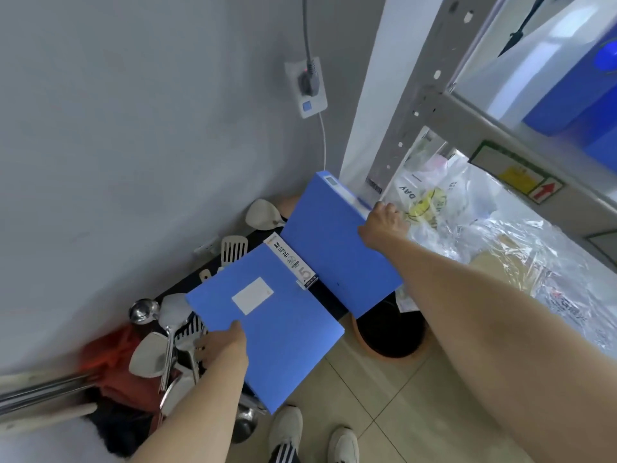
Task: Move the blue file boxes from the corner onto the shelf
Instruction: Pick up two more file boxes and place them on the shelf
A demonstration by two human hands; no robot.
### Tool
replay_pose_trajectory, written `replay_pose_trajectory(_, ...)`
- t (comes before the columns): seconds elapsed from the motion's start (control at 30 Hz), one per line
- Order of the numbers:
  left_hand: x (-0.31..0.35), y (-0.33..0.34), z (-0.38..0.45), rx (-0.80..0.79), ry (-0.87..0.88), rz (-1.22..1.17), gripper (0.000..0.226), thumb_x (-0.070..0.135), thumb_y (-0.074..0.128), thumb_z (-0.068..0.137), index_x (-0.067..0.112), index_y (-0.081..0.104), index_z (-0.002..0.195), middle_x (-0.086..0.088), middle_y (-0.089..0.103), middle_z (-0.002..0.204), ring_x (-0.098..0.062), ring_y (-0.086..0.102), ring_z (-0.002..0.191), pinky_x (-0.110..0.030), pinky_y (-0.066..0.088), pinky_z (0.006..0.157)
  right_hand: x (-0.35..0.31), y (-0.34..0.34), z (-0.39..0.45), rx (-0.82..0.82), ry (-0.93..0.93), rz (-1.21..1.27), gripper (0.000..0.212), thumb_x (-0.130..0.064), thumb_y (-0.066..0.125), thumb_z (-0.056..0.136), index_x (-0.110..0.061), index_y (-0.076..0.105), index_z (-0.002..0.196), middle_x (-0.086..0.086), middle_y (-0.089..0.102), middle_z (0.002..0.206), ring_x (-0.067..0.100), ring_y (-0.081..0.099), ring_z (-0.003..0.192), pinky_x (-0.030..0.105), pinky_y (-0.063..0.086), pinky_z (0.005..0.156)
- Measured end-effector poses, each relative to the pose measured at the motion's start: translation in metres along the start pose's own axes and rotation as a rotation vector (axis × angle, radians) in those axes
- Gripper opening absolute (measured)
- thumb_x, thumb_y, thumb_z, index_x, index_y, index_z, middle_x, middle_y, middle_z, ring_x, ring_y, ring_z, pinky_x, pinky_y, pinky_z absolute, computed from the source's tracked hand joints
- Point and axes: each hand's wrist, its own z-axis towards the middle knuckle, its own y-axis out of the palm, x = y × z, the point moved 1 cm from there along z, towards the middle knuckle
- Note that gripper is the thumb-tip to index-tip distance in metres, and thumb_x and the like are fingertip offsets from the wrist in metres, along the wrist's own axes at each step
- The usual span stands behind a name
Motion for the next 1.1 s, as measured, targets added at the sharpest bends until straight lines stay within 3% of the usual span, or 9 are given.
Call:
replay_pose_trajectory(0.13, -0.004, 0.013, 0.019, -0.138, -0.044, -0.120, 0.069, 0.045, 0.066, 0.084, -0.002, 0.047, 0.132, -0.021, 0.059, 0.126, -0.041, 0.062, 0.108, -0.046, 0.054, 0.085, 0.002, 0.011, 0.023, -0.097, -0.010, 0.025, 0.073, -0.042, 0.059, 0.090, -0.006, 0.031, 0.148, 0.012, 0.041, 0.145, 0.033, 0.044, 0.133, 0.044, 0.039, 0.102)
replay_pose_trajectory(0.23, -0.005, 0.018, 0.026, -0.203, -0.039, -0.176, 0.062, 0.042, 0.069, 0.084, 0.004, 0.052, 0.130, -0.018, 0.061, 0.125, -0.040, 0.063, 0.106, -0.051, 0.053, 0.090, -0.002, 0.021, 0.024, -0.101, -0.020, 0.020, 0.069, -0.041, 0.059, 0.091, -0.005, 0.034, 0.145, 0.012, 0.043, 0.141, 0.033, 0.048, 0.129, 0.042, 0.043, 0.096)
replay_pose_trajectory(0.43, -0.031, 0.032, 0.069, -0.209, -0.035, -0.165, 0.068, 0.051, 0.082, 0.061, 0.007, 0.059, 0.107, -0.015, 0.064, 0.119, -0.038, 0.063, 0.106, -0.055, 0.052, 0.091, -0.006, 0.026, 0.009, -0.043, -0.088, 0.052, 0.067, -0.045, 0.063, 0.090, -0.007, 0.039, 0.139, 0.016, 0.041, 0.135, 0.036, 0.048, 0.124, 0.042, 0.045, 0.089)
replay_pose_trajectory(0.53, -0.029, 0.026, 0.057, -0.156, -0.076, -0.196, 0.089, 0.063, 0.082, 0.039, 0.009, 0.056, 0.105, -0.017, 0.062, 0.115, -0.039, 0.063, 0.103, -0.054, 0.054, 0.085, -0.011, 0.026, 0.001, -0.078, -0.071, 0.124, 0.072, -0.042, 0.070, 0.085, -0.009, 0.036, 0.139, 0.016, 0.040, 0.133, 0.038, 0.049, 0.121, 0.044, 0.046, 0.087)
replay_pose_trajectory(0.63, -0.012, 0.016, 0.017, -0.155, -0.013, -0.283, 0.093, 0.053, 0.084, 0.052, 0.005, 0.050, 0.124, -0.017, 0.063, 0.117, -0.038, 0.065, 0.097, -0.051, 0.056, 0.084, -0.019, 0.024, -0.014, -0.080, -0.082, 0.156, 0.074, -0.035, 0.073, 0.083, -0.007, 0.033, 0.139, 0.015, 0.045, 0.131, 0.037, 0.055, 0.116, 0.042, 0.047, 0.080)
replay_pose_trajectory(0.73, 0.007, 0.009, -0.026, -0.167, 0.078, -0.323, 0.078, 0.038, 0.082, 0.067, 0.001, 0.047, 0.126, -0.015, 0.066, 0.114, -0.034, 0.065, 0.083, -0.040, 0.057, 0.072, -0.024, 0.022, -0.032, -0.022, -0.115, 0.156, 0.069, -0.031, 0.072, 0.085, -0.005, 0.034, 0.136, 0.015, 0.055, 0.120, 0.037, 0.061, 0.106, 0.039, 0.044, 0.072)
replay_pose_trajectory(0.8, 0.018, 0.005, -0.046, -0.154, 0.143, -0.265, 0.074, 0.035, 0.078, 0.072, 0.000, 0.042, 0.126, -0.015, 0.064, 0.112, -0.034, 0.065, 0.083, -0.040, 0.056, 0.072, -0.024, 0.016, -0.045, 0.021, -0.118, 0.156, 0.067, -0.030, 0.072, 0.084, -0.004, 0.035, 0.133, 0.015, 0.060, 0.111, 0.036, 0.064, 0.100, 0.037, 0.044, 0.069)
replay_pose_trajectory(0.93, 0.040, -0.015, -0.080, -0.099, 0.265, -0.191, 0.081, 0.038, 0.078, 0.066, 0.007, 0.037, 0.128, -0.022, 0.059, 0.122, -0.042, 0.067, 0.095, -0.054, 0.056, 0.082, -0.025, -0.010, -0.071, 0.069, -0.111, 0.198, 0.071, -0.030, 0.075, 0.079, -0.003, 0.034, 0.131, 0.013, 0.063, 0.103, 0.035, 0.066, 0.093, 0.037, 0.046, 0.068)
replay_pose_trajectory(1.1, 0.073, -0.055, -0.137, -0.067, 0.462, -0.085, 0.076, 0.047, 0.072, 0.070, 0.007, 0.038, 0.126, -0.017, 0.055, 0.122, -0.041, 0.068, 0.092, -0.045, 0.057, 0.076, -0.025, -0.061, -0.109, 0.078, -0.127, 0.257, 0.071, -0.030, 0.079, 0.076, -0.004, 0.036, 0.127, 0.012, 0.060, 0.106, 0.034, 0.064, 0.098, 0.037, 0.046, 0.069)
